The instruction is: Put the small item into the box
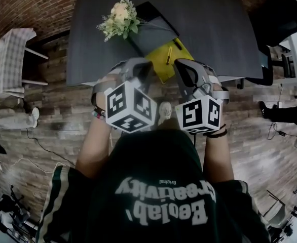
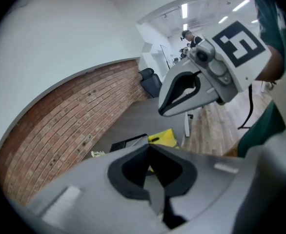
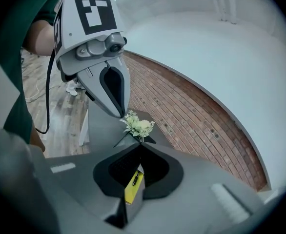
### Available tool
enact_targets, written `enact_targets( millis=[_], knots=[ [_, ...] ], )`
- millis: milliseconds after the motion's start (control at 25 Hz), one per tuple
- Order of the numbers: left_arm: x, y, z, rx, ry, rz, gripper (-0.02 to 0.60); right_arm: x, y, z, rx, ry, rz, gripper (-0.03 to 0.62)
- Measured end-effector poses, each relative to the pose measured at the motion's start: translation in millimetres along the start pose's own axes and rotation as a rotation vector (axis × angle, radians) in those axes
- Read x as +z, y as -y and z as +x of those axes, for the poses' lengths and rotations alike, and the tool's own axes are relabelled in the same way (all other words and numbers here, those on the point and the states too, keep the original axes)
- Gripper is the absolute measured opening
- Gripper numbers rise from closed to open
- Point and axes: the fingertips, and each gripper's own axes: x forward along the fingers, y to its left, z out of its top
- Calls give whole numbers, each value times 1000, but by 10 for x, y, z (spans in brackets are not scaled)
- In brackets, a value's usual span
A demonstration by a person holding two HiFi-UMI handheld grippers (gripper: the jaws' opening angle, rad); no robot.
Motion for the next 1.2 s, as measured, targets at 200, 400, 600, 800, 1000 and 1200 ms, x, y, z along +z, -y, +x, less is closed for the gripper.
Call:
enact_targets(
  millis=[200,400,600,800,1000,1200],
  knots=[
    [-64,57,-108,12,0,22,0,128,-72,-115,-22,38,19,6],
    [-102,67,-171,28,-5,36,0,221,-129,-181,-31,66,21,6],
    [-99,63,-183,31,-9,36,0,205,-133,-220,-22,63,16,6],
    [-52,90,-173,34,5,41,0,177,-124,-245,-20,60,16,6],
    [-42,82,-164,30,8,42,0,187,-128,-239,-20,60,11,6],
    [-25,129,-144,23,13,48,0,157,-129,-256,-23,55,3,6]
  ],
)
